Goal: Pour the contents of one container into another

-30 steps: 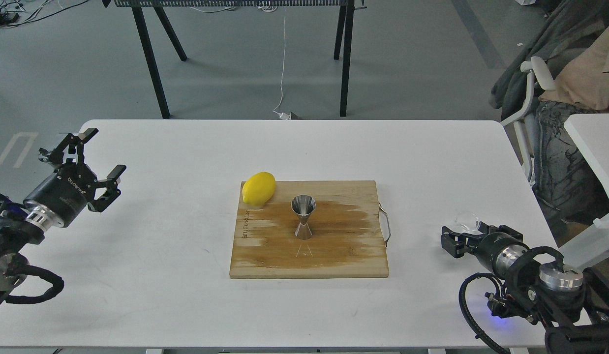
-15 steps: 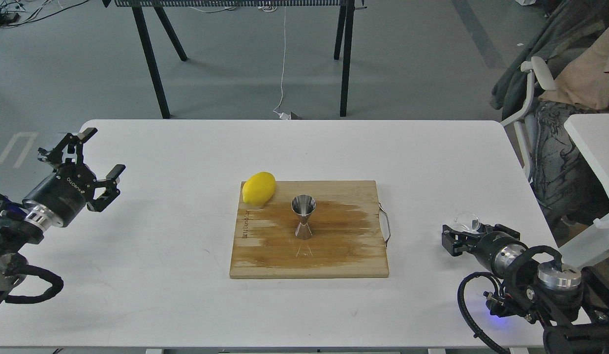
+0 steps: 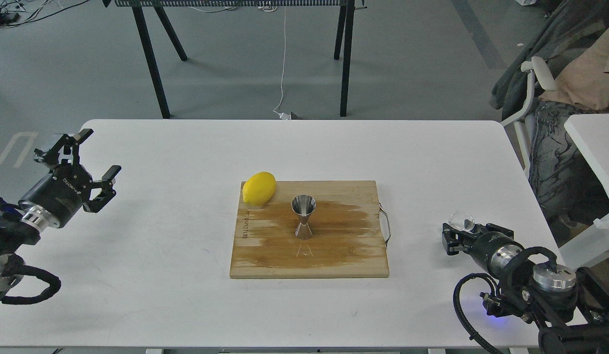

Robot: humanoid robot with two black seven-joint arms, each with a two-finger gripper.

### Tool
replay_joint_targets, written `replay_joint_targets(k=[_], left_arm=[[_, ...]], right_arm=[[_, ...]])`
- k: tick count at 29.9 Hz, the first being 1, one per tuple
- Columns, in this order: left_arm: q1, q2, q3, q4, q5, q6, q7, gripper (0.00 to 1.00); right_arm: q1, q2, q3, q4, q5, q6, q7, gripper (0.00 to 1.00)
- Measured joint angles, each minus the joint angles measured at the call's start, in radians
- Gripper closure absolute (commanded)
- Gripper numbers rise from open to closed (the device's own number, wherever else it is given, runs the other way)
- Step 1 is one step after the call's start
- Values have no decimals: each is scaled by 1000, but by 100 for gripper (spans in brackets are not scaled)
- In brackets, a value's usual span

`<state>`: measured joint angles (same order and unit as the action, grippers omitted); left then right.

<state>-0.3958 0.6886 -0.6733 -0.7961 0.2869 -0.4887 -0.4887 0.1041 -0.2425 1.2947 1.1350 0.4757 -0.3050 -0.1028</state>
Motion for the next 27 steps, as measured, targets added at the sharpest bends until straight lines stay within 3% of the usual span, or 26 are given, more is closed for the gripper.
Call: replay_joint_targets(k=[15, 21, 27], left_arm=[[1, -14, 1, 0, 0, 0, 0, 1], [1, -27, 0, 0, 0, 0, 0, 1], [-4, -35, 1, 0, 0, 0, 0, 1]], right_arm=[[25, -4, 2, 85, -26, 88, 0, 65], [87, 0, -6, 216, -237, 152, -11, 66], [220, 14, -172, 261, -471, 197, -15, 66]])
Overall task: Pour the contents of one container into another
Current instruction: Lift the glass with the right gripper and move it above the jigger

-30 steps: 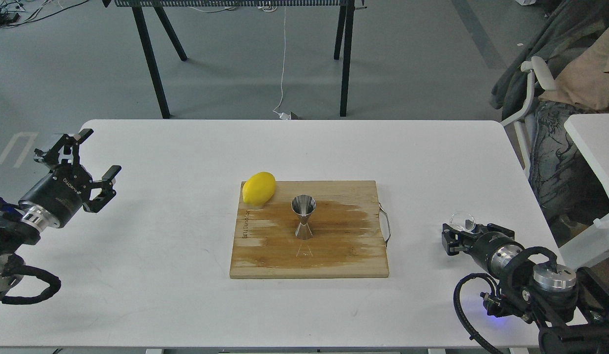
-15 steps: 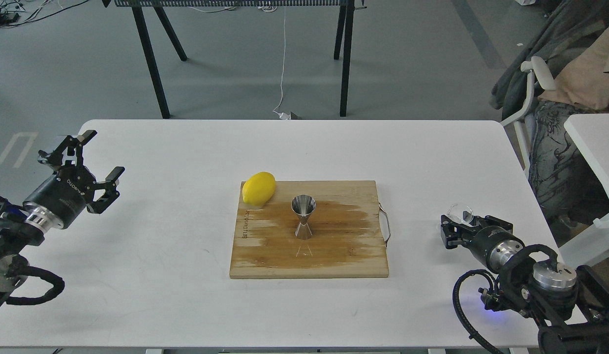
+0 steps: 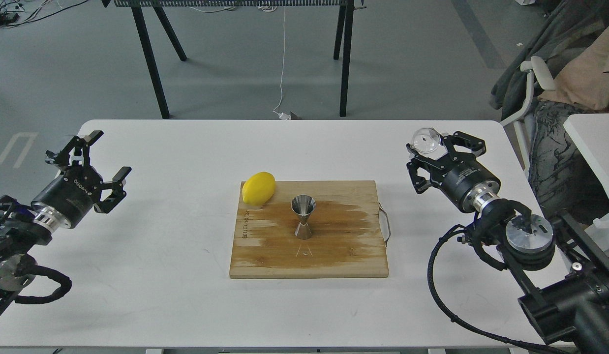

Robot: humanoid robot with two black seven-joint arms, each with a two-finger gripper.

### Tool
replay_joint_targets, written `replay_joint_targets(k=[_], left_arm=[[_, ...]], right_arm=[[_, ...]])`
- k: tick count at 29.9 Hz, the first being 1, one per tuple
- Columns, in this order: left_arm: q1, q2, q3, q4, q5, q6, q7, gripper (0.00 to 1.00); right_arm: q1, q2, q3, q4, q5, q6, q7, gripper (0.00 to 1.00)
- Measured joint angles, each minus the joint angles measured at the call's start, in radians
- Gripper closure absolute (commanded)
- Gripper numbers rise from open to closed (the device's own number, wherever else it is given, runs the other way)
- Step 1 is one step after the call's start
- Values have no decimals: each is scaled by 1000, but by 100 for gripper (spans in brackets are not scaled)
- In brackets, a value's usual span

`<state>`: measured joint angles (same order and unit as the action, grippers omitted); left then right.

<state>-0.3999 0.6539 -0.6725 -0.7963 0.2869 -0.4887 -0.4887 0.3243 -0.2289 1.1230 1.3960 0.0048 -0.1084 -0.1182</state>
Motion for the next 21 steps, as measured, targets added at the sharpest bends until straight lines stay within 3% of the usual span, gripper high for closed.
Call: replay_joint_targets(k=[12, 21], left_arm=[[2, -2, 1, -1, 0, 0, 0, 1], [-3, -2, 1, -1, 0, 0, 0, 1]], right_arm=[[164, 15, -304, 0, -425, 20, 2, 66], [215, 15, -417, -3, -514, 20, 2, 66]])
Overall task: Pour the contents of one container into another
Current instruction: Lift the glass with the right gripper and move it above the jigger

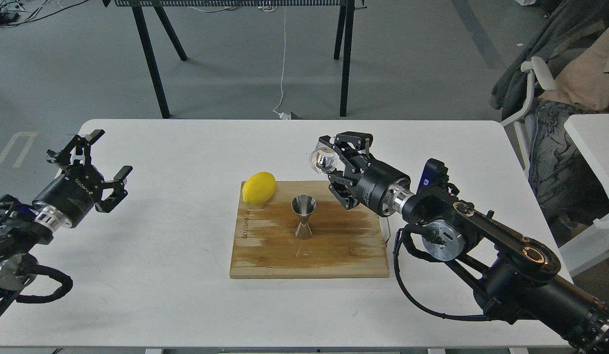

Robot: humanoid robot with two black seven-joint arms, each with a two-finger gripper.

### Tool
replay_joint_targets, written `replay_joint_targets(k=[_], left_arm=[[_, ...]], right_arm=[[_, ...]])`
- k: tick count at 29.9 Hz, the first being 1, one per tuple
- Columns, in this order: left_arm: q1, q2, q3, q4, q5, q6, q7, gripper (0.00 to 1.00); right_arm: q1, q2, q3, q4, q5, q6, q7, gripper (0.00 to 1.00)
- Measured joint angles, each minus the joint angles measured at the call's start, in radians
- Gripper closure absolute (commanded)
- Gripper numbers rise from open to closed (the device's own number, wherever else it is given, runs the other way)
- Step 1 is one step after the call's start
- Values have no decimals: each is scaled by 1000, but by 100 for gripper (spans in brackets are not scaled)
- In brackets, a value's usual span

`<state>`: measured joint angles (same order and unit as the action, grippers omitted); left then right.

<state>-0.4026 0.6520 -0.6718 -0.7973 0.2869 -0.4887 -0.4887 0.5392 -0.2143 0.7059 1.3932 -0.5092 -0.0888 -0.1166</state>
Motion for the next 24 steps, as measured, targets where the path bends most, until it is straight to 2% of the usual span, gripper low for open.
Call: replay_joint_targets(k=[24], left_arm=[[0, 0, 0, 0, 0, 0, 0, 1]], right_arm=[[27, -9, -111, -3, -135, 0, 0, 66]])
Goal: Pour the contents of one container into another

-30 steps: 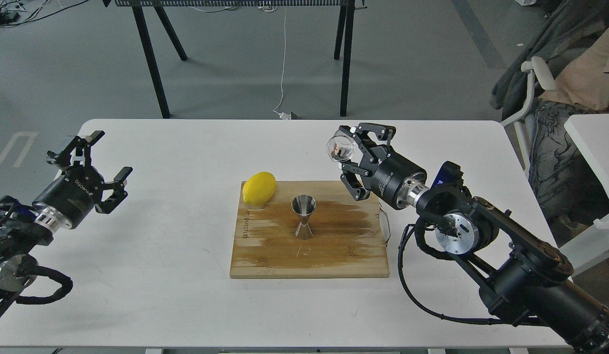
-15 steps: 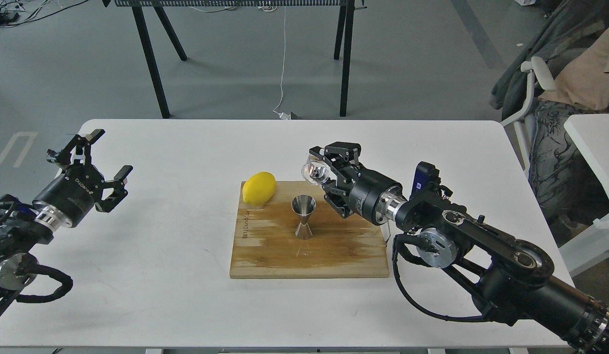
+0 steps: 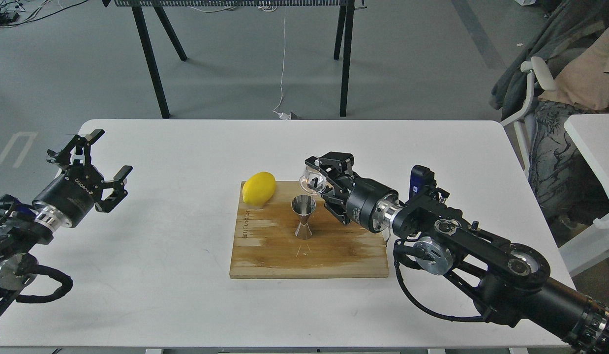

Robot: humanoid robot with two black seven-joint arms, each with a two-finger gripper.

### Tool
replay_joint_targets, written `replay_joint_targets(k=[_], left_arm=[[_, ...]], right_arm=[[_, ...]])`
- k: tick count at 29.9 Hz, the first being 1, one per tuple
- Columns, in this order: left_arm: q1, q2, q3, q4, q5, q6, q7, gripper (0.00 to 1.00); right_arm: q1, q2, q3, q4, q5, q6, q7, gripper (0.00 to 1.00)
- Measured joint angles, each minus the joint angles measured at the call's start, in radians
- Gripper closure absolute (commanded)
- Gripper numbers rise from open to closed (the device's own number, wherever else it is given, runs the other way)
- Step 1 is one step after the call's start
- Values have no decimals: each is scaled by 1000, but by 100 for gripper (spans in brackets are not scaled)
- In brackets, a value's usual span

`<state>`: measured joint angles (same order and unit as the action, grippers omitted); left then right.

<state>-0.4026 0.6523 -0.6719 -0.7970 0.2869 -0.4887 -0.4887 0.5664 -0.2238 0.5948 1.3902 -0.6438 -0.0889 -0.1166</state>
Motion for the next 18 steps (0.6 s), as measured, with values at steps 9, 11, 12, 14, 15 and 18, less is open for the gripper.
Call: replay_joint_targets(k=[9, 11, 12, 14, 15, 18], left_arm=[[-1, 1, 0, -1, 0, 0, 0, 1], [-1, 1, 0, -1, 0, 0, 0, 1], [-1, 1, 0, -1, 0, 0, 0, 1], [-2, 1, 0, -1, 0, 0, 0, 1], [-2, 1, 0, 0, 0, 0, 0, 1], [-2, 1, 0, 0, 0, 0, 0, 1]], right_arm=[[22, 0, -12, -4, -34, 0, 0, 66], [26, 0, -17, -5, -39, 0, 0, 66], [29, 0, -23, -6, -41, 0, 0, 66], [38, 0, -36, -7, -42, 0, 0, 66], [42, 0, -42, -7, -43, 0, 0, 66], [47, 0, -53, -12, -45, 0, 1, 66]])
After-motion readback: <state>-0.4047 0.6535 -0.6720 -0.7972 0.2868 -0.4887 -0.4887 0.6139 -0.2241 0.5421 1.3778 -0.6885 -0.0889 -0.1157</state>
